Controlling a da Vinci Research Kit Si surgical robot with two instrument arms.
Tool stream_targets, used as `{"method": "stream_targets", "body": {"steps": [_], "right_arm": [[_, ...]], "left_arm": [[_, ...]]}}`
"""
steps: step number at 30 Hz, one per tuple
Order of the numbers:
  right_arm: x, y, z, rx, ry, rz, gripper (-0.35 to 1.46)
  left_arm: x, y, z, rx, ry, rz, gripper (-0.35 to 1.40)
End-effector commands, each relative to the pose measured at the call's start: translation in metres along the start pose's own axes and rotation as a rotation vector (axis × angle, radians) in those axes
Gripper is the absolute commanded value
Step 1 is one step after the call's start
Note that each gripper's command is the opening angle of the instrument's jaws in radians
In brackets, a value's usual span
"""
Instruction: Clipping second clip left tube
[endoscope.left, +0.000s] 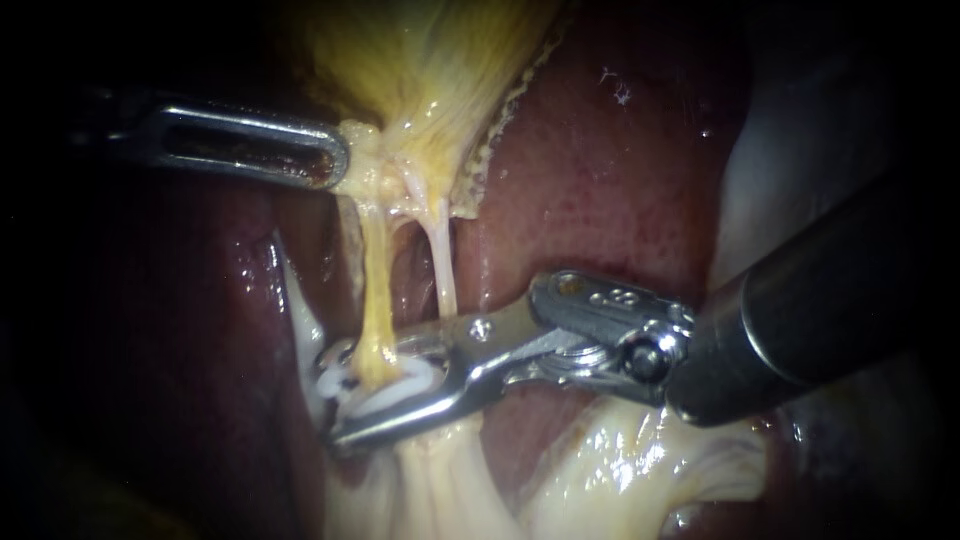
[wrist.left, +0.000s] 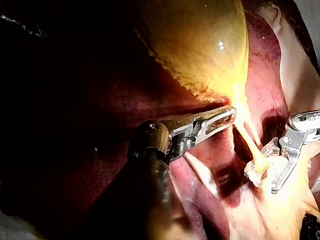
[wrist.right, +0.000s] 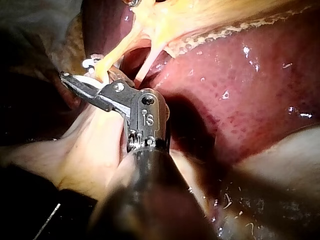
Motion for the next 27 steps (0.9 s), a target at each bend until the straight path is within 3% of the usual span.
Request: {"method": "stream_targets", "body": {"steps": [1, 5, 10, 20, 24, 27], "right_arm": [[0.0001, -0.0001, 0.0, 0.0, 0.0, 0.001, 0.33], [0.0006, -0.0001, -0.0002, 0.001, 0.002, 0.027, 0.26], [0.0007, -0.0001, -0.0004, 0.001, 0.002, 0.087, 0.02], [0.0004, 0.0001, -0.0006, -0.004, 0.004, 0.121, -0.35], [0.0003, 0.0002, -0.0008, -0.074, 0.028, 0.126, -0.35], [0.0001, -0.0001, -0.0006, -0.126, -0.014, 0.125, -0.35]], "left_arm": [[0.0, 0.0, 0.0, 0.0, 0.0, 0.0, -0.35], [0.0, 0.0, 0.0, 0.0, 0.0, 0.0, -0.35], [0.0, 0.0, 0.0, 0.0, 0.0, 0.0, -0.35], [0.0, 0.0, 0.0, 0.0, 0.0, 0.0, -0.35], [0.0, 0.0, 0.0, 0.0, 0.0, 0.0, -0.35], [0.0, 0.0, 0.0, 0.0, 0.0, 0.0, -0.35]]}}
